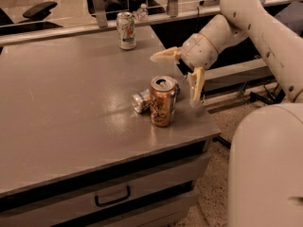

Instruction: Move redbull can near orange can

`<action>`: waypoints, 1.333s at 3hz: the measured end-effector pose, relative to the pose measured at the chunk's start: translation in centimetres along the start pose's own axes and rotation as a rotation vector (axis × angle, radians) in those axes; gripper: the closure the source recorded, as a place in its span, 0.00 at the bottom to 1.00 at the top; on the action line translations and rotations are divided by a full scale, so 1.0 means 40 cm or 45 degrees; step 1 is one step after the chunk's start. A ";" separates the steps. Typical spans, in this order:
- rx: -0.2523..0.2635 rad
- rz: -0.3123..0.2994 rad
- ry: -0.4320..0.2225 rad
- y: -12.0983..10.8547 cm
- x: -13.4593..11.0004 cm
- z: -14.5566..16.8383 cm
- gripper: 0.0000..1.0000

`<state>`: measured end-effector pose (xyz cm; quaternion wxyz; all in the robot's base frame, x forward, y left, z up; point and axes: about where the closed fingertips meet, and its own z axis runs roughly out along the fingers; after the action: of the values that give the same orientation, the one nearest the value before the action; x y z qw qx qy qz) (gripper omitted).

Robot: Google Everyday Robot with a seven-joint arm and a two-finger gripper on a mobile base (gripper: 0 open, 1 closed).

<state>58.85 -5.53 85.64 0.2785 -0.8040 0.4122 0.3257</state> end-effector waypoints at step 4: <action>0.252 0.062 0.030 0.124 -0.023 -0.199 0.00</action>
Offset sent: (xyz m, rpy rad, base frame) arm -0.0668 -0.0791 0.0411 0.0356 0.0920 0.0636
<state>56.60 -13.29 90.49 0.3439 -0.7660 0.4650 0.2806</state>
